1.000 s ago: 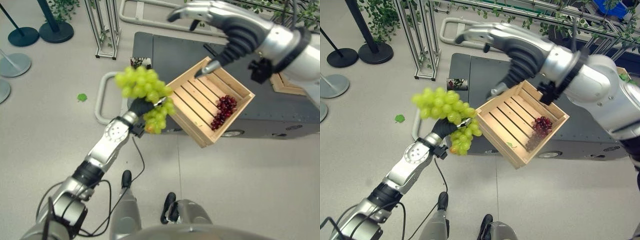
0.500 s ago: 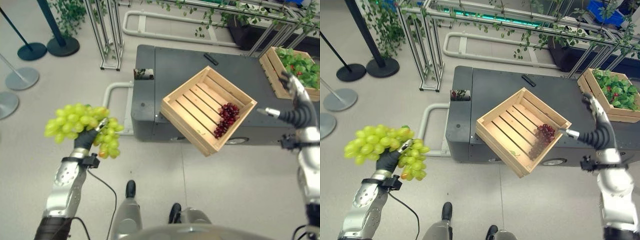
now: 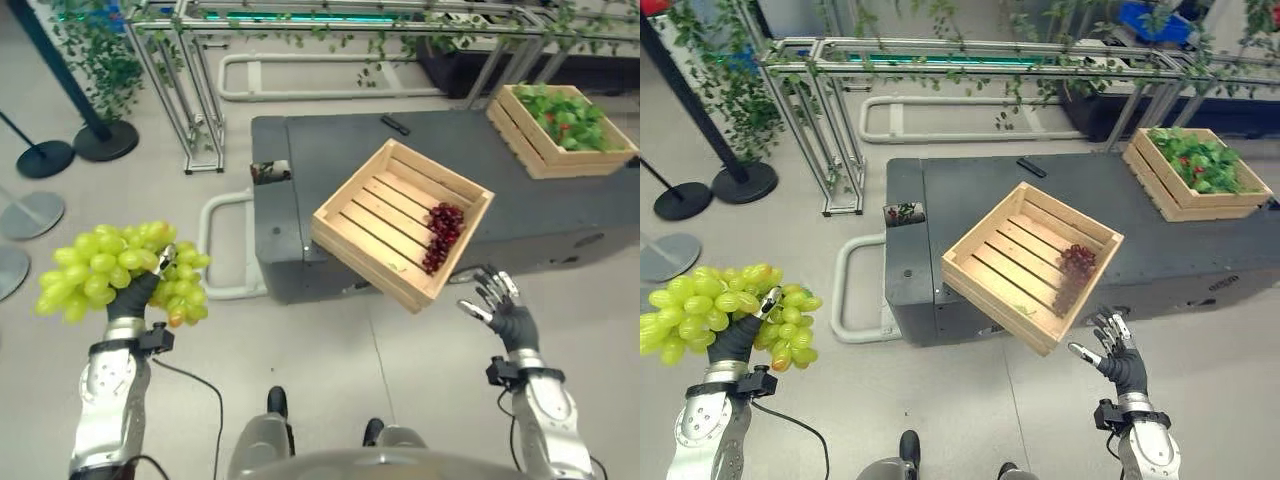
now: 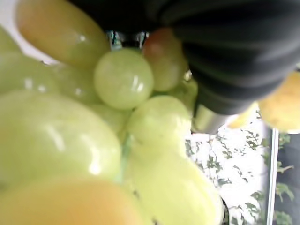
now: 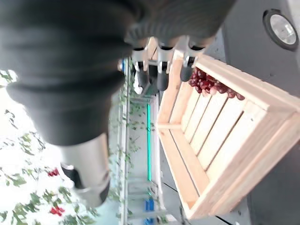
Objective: Pick up the fruits from the basket on one side to the basket on the other side
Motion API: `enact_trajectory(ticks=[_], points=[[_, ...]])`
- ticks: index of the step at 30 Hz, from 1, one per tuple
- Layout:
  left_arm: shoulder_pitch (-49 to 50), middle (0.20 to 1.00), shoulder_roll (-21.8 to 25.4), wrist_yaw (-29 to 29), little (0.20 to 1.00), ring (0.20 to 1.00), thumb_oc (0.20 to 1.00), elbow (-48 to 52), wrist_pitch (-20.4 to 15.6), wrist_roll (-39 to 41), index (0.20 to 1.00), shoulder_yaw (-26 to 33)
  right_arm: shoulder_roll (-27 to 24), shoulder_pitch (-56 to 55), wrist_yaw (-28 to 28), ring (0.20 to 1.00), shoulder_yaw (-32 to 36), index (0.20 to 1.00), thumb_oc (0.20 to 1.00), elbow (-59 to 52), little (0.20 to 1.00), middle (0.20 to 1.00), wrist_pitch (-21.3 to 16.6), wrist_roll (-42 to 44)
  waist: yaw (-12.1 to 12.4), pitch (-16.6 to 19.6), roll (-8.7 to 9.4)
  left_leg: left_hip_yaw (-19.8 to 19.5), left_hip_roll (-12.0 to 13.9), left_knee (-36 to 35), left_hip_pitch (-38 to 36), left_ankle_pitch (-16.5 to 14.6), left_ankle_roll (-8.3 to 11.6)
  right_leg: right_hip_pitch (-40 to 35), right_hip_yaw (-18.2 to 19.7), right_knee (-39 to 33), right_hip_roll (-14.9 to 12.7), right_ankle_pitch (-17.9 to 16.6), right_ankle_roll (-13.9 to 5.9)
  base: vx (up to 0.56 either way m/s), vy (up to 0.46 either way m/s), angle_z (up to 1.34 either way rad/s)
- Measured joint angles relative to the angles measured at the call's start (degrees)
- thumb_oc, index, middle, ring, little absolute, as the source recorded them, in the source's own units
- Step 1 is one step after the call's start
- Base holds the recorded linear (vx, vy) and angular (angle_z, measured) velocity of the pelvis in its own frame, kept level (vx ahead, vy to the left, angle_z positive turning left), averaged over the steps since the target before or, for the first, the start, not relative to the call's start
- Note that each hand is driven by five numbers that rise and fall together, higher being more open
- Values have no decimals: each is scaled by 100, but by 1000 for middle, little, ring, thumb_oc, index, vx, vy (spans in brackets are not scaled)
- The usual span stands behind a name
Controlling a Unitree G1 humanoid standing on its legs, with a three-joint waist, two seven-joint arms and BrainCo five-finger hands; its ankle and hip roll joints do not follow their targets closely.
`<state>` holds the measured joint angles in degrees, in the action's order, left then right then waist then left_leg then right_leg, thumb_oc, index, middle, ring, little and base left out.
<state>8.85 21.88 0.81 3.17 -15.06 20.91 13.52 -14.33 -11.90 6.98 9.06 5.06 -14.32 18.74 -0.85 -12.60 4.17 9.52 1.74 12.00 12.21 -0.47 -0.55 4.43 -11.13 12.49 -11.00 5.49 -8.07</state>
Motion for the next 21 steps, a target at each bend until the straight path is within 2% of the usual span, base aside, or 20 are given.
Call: enact_trajectory(ticks=[1,2,3,4,5,6,7,8,9,10,11,12,13,14,15,16,17,19,20,21], points=[[-47,200,0,-8,200,200,200,-1,-4,0,200,-32,-15,-9,-6,1000,-34,1000,1000,0,1000,1000,0,0,11,-28,-45,-5,26,-1,22,9,-37,2,-6,-5,15,-20,-7,-159,-21,7],[-90,200,-59,-41,200,200,200,12,-17,-13,200,-62,-56,39,-13,1000,-146,1000,1000,41,1000,1000,5,-4,49,-78,-170,34,230,-22,51,97,-75,170,-33,908,120,381,56,-67,-79,12],[-93,200,-68,-46,200,200,200,40,-53,-14,200,-64,-61,36,-7,1000,-184,1000,1000,22,1000,1000,1,-6,54,-66,-172,45,258,-56,51,100,-17,128,-60,1064,233,456,100,-88,-160,7],[-74,200,-87,-70,200,200,200,37,-69,-13,200,-61,-112,59,-26,1000,-196,1000,1000,4,1000,1000,-4,-13,182,-71,-156,63,278,-62,51,185,20,155,56,1695,388,841,58,-150,-281,9],[-74,200,-121,-82,200,200,200,26,-69,-12,200,-61,-151,49,-44,1000,-197,1000,1000,2,1000,1000,-4,-21,187,-70,-149,-49,279,-60,57,226,44,115,335,1933,602,950,45,-109,-237,31],[-39,200,-153,-96,200,200,200,20,-75,-10,200,-74,-240,15,-75,1000,-181,1000,1000,-16,1000,1000,-9,-23,203,-39,-113,-123,265,-25,123,297,100,-149,626,1611,837,1176,247,-163,-232,35],[-32,200,-145,-120,200,200,200,7,-94,-9,200,-60,-280,46,-105,1000,-170,1000,1000,-9,1000,1000,-9,-43,262,-29,-90,-134,212,-6,162,323,120,-210,770,1422,823,1279,317,-289,-316,31],[-28,200,-144,-151,200,200,200,16,-99,-8,200,-58,-317,128,-160,1000,-113,1000,1000,-17,1000,1000,-37,-62,367,1,-32,-211,142,-74,276,471,173,-400,889,957,854,1599,685,-297,-317,19],[-25,200,-225,-193,200,200,200,-28,-97,-9,200,-65,-372,169,-190,1000,-103,1000,1000,48,1000,1000,-34,-67,347,-46,-109,-296,152,-49,281,561,181,-430,871,877,936,1508,769,-461,-494,32],[-21,200,-312,-214,200,200,200,-104,-130,-12,200,-94,-565,156,-207,1000,-120,1000,1000,-32,1000,1000,-11,-139,392,-2,-235,-502,314,-117,385,744,338,-339,731,852,1082,1484,873,-257,-268,15],[85,200,-339,-245,200,200,200,-96,-174,-5,200,-94,-630,207,-222,1000,-122,1000,1000,-68,1000,1000,-23,-138,492,6,-278,-507,425,-218,383,846,403,-258,675,908,1209,1470,884,-361,-398,8],[177,200,-388,-307,200,200,200,-95,-190,5,200,-91,-696,166,-262,1000,-75,1000,1000,-161,1000,1000,-66,-136,662,-13,-378,-670,534,-417,410,1100,532,-264,561,809,1482,1306,1058,-188,-238,16],[164,200,-384,-318,200,200,200,-95,-195,6,200,-121,-736,114,-284,1000,-67,1000,1000,-186,1000,1000,-88,-136,623,-10,-418,-864,588,-585,407,1233,620,-251,582,745,1573,1268,1156,-391,-384,59],[271,200,-430,-315,200,200,200,-123,-183,5,200,-119,-747,25,-308,1000,-33,1000,1000,-198,1000,1000,-92,-137,662,-77,-550,-985,696,-779,397,1271,680,-261,412,780,1763,1295,1290,-283,-250,61],[330,200,-470,-320,200,200,200,-129,-184,10,200,-116,-789,-28,-325,1000,-75,1000,1000,-218,1000,1000,-91,-145,733,-83,-566,-1026,706,-898,378,1239,669,-273,370,857,1843,1258,1365,-350,-216,92],[304,200,-591,-311,200,200,200,-187,-175,21,200,-128,-867,-227,-332,1000,-61,1000,1000,-363,1000,1000,-92,-235,635,-99,-551,-1099,677,-1106,326,1088,691,-423,203,594,1795,1161,1468,-254,-109,139],[252,200,-587,-308,200,200,200,-323,-170,71,200,-227,-878,-296,-394,1000,-31,1000,1000,-375,1000,1000,-109,-276,464,-129,-499,-711,617,-1130,442,533,659,-436,-209,471,1628,1074,1532,-346,-174,180],[202,200,-568,-308,200,200,200,-406,-165,71,200,-300,-879,-152,-493,1000,-43,1000,1000,-360,1000,1000,-109,-304,423,-183,-464,-196,480,-714,550,510,649,-425,-741,302,1374,955,1604,-367,-162,131],[188,200,-565,-299,200,200,200,-437,-162,71,200,-374,-838,-69,-536,1000,-96,1000,1000,-364,1000,1000,-113,-334,468,-174,-400,114,386,-20,550,487,691,-546,-1425,-50,1132,831,1587,-305,-99,78],[184,200,-568,-284,200,200,200,-432,-162,71,200,-404,-813,-61,-541,1000,-106,1000,1000,-369,1000,1000,-113,-370,463,-167,-333,171,325,310,535,453,732,-649,-1637,-297,1057,700,1562,-250,-70,118]])
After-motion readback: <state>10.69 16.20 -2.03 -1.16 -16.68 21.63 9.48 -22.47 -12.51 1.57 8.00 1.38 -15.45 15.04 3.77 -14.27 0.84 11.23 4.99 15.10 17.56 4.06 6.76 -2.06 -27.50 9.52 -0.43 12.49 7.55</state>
